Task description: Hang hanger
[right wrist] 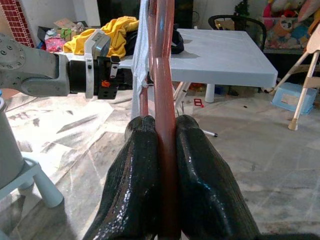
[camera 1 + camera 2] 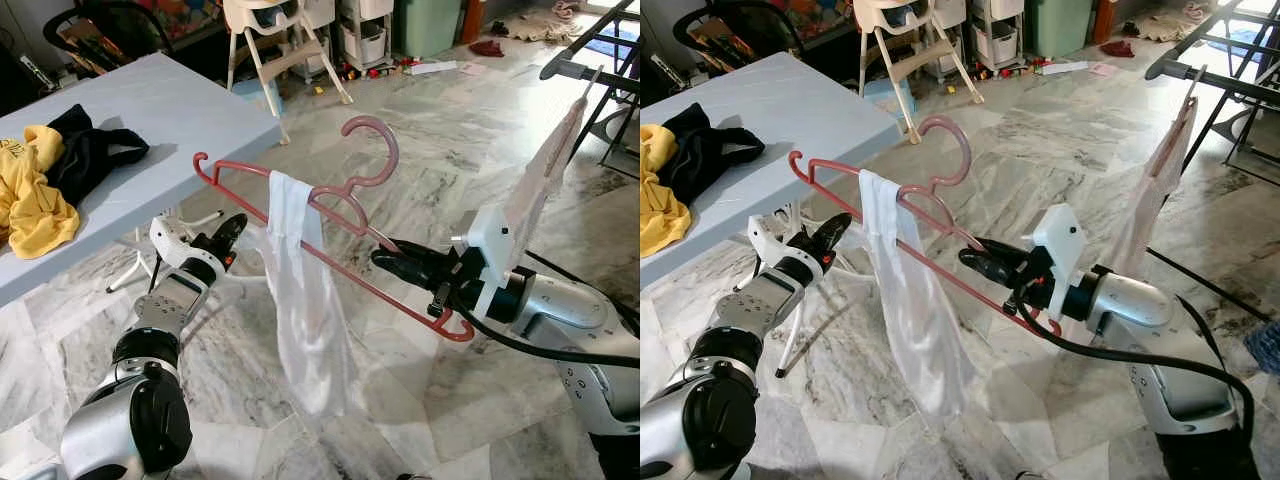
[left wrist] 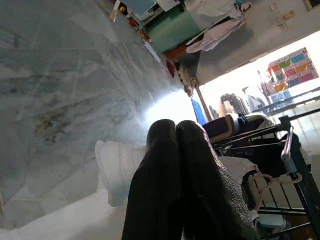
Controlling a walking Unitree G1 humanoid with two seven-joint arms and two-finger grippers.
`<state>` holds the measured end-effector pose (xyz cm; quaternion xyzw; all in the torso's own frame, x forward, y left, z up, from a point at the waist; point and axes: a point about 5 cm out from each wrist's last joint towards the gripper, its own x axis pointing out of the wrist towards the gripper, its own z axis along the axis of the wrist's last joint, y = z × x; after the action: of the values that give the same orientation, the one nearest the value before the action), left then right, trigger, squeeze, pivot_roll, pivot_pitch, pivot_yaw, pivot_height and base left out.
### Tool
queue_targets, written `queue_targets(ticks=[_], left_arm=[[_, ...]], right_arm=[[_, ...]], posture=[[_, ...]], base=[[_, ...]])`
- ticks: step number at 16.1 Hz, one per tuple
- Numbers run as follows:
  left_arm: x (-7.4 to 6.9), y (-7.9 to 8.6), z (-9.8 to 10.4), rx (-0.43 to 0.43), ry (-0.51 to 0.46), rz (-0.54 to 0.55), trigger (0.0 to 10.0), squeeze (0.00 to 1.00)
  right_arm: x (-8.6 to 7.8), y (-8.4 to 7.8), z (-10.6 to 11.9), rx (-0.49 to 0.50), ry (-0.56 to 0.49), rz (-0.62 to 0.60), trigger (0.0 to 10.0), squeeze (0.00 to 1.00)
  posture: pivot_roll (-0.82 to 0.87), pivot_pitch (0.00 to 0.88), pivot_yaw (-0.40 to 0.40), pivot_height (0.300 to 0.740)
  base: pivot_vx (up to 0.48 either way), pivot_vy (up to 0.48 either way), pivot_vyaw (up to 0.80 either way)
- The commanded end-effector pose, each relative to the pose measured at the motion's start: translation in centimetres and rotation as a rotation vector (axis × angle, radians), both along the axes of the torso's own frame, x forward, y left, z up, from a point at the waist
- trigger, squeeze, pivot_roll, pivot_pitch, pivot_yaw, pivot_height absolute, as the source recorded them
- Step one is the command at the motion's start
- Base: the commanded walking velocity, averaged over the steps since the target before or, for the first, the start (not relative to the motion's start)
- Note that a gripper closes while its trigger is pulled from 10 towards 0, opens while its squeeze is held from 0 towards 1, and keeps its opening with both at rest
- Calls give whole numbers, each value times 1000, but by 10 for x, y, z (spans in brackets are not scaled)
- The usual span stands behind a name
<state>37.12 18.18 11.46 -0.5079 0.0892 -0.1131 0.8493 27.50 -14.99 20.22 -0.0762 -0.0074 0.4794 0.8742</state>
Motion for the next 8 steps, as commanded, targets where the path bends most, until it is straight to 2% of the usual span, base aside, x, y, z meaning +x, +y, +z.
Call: queue_targets(ticks=[1, 6, 7, 8], left_arm=[[-2, 7, -2, 5, 7, 17, 0, 0], [-2, 7, -2, 5, 7, 17, 0, 0], [6, 22, 23, 181, -71, 67, 0, 0], [6, 25, 27, 288, -97, 74, 0, 0]], right_arm=[[-2, 7, 4, 3, -30, 35, 10000, 0], [-2, 7, 4, 3, -30, 35, 10000, 0], [3, 0, -12, -26, -28, -71, 10000, 0], [7, -3, -24, -52, -28, -163, 10000, 0]], posture=[[-184, 86, 156, 740], [-184, 86, 156, 740], [-171, 86, 165, 740], [-172, 86, 161, 740]], base=[[0, 0, 0], [0, 0, 0], [0, 0, 0], [0, 0, 0]])
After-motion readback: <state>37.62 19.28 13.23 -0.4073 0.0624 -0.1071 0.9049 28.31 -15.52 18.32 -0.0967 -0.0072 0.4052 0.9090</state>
